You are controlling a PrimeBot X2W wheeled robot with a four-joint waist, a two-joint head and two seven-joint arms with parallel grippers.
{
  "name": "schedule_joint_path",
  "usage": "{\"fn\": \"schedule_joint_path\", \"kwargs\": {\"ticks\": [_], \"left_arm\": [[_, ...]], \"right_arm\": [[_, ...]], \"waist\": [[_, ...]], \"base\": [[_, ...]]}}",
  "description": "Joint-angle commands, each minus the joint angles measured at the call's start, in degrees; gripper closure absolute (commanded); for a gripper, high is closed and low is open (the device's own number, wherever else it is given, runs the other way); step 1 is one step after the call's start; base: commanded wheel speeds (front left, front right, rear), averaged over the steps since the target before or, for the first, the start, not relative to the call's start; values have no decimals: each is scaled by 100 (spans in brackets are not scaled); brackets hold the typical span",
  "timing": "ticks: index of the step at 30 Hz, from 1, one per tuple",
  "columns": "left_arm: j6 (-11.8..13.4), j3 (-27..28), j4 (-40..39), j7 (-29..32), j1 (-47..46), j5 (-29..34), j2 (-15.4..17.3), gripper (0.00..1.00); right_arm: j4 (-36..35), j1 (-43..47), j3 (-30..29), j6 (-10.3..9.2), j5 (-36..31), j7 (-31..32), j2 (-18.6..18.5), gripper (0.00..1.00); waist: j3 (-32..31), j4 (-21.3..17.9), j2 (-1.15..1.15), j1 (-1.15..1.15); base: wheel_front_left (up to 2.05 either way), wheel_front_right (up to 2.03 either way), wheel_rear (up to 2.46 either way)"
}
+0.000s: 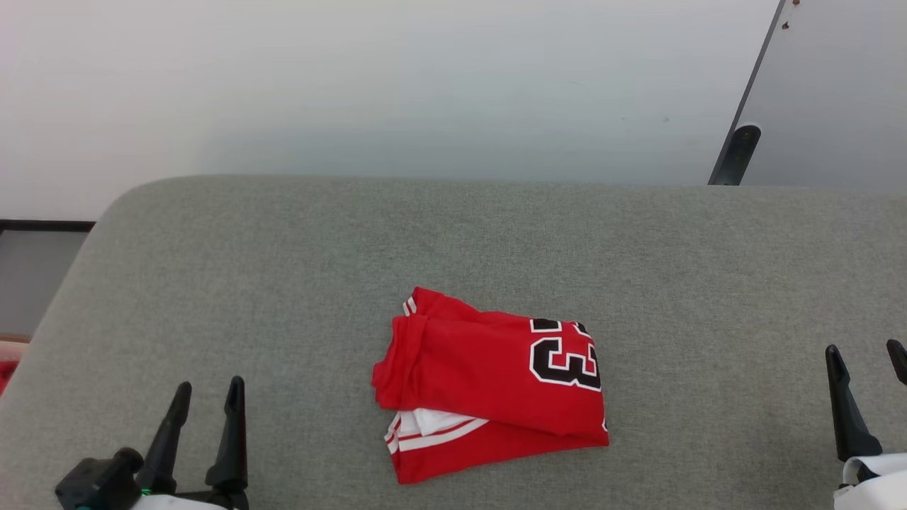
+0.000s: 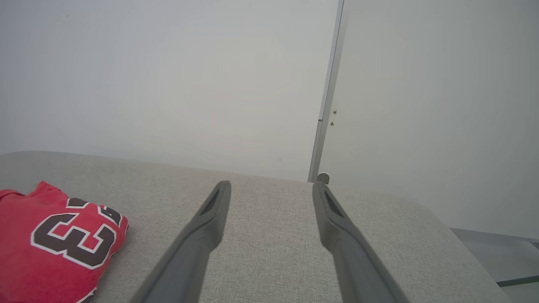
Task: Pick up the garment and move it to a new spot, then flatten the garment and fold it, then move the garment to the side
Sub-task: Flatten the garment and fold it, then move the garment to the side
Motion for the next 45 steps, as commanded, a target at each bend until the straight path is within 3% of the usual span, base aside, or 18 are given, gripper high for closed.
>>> {"fn": "schedule_joint_path", "kwargs": {"ticks": [1, 12, 22, 29, 33, 40, 45], "left_arm": [[-17, 1, -11, 1, 57, 47, 11, 0], [-17, -60, 1, 1, -48, 114, 13, 0], [-17, 351, -6, 1, 115, 122, 27, 0], [-17, 280, -22, 1, 202, 115, -8, 0], [-17, 185, -10, 1, 201, 93, -34, 0], [-17, -34, 21, 2, -10, 53, -164, 0], [-17, -336, 85, 2, -276, 59, -356, 0]], "right_arm": [[-19, 92, -3, -5, -51, -10, 37, 0], [35, 69, 82, -5, -80, -10, 62, 0], [195, -131, 839, -6, -79, -10, 158, 0], [622, -336, 1330, -6, 116, 73, 75, 0], [866, -751, 1798, -6, 547, 1053, -160, 0], [1123, -1687, 2294, -6, 1225, 3464, -646, 0], [1340, -2116, 2483, -5, 1587, 4497, -854, 0]], "waist": [[4, 1, 0, 0], [-29, 198, 0, 0], [-200, 883, 0, 0], [-274, 1222, 0, 0], [-192, 1337, 0, 0], [178, 1518, 0, 0], [540, 1786, 0, 0]], "base": [[0, 0, 0], [0, 0, 0], [0, 0, 0], [0, 0, 0], [0, 0, 0], [0, 0, 0], [0, 0, 0]]}}
